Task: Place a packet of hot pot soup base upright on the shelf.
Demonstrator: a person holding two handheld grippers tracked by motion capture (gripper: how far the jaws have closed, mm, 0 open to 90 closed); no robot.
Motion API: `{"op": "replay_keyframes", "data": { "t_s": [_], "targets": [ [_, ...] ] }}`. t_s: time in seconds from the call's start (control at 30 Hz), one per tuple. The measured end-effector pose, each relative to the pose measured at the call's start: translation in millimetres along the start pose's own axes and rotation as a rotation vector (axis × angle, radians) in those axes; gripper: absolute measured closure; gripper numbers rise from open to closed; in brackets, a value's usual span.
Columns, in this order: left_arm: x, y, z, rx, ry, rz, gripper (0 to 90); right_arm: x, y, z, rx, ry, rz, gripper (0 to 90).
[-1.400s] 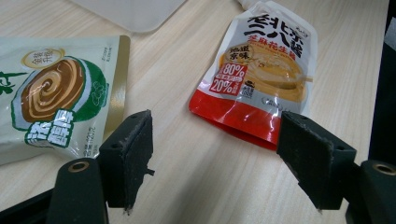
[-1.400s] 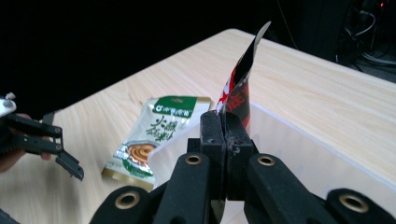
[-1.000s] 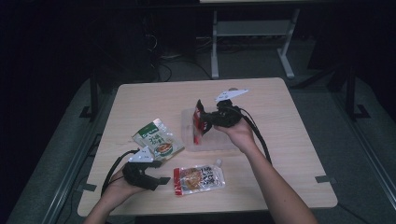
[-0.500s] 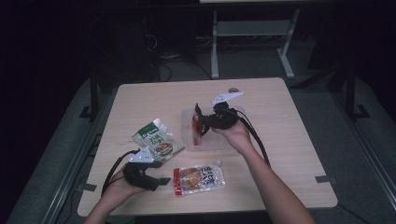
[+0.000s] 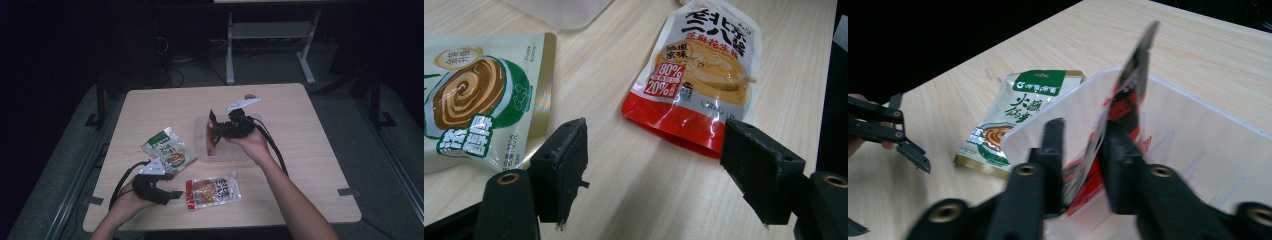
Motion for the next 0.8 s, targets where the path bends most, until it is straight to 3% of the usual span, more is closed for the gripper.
{"op": "replay_keyframes", "data": {
  "t_s": [0.17,0.3,0.5,0.8],
  "targets": [
    [-1.0,-0.6,0.3,0.002,0.002,0.002,26.8,8.5,5.1,-3.3,-0.012,-0.012,-0.015,42.8],
    [-1.3,-0.6,-0.1,-0.002,0.002,0.002,26.8,14.7,8.9,-4.9,-0.005,-0.010,-0.020,29.6],
    [-1.2,-0.9,0.4,0.005,0.003,0.002,26.8,30.5,11.8,-3.9,0.038,0.004,-0.020,25.8],
    [-1.5,-1.5,0.1,0.002,0.007,0.001,26.8,52.2,10.5,5.4,0.058,-0.004,-0.004,25.5]
  ]
}}
Point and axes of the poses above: each handheld gripper's, and its own axes: x roughly backward along the jaws, z roughly out of its underside, y roughly to its left, the point moved 5 cm from there along -x, roughly forward along the jaws, and after that the axes turned 4 degrees about -y, right-handed, at the moved point
